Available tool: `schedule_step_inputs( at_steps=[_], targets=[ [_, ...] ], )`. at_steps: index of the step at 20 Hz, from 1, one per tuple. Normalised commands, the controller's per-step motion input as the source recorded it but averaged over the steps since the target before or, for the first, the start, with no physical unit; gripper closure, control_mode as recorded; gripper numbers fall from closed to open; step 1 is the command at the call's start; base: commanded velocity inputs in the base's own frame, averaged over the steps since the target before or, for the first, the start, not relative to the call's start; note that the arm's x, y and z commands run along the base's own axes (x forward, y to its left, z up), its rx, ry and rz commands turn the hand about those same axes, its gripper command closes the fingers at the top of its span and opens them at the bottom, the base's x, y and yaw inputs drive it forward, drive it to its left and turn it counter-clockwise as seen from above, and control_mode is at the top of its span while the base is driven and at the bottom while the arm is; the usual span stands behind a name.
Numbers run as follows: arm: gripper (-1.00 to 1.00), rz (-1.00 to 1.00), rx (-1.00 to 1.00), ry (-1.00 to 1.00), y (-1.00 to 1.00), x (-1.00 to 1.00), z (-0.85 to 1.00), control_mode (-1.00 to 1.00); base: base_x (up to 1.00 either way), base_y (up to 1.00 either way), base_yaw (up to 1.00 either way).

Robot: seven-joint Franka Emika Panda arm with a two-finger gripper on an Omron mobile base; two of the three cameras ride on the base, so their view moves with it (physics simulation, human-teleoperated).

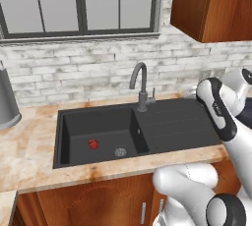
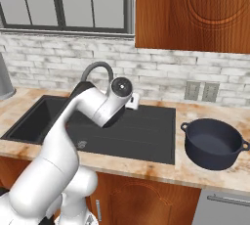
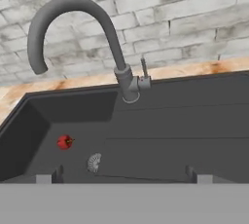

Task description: Dump the bell pepper from the pot into the sink. Then turn on the water and wash the bell pepper. Then turn off the water and put the bell pepper back in the pot.

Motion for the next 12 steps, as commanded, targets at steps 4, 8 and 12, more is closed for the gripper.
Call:
schedule_step_inputs(
  at_steps=[4, 8, 12],
  targets=[
    [-1.00, 0.11, 0.09, 0.03, 0.23, 0.49, -0.08, -1.00, 0.00, 0.00, 0.00],
    [-1.00, 0.10, 0.06, 0.01, 0.12, 0.62, -0.15, -1.00, 0.00, 0.00, 0.00],
    [-1.00, 0.07, 0.04, 0.01, 0.01, 0.64, -0.26, -1.00, 0.00, 0.00, 0.00]
  ],
)
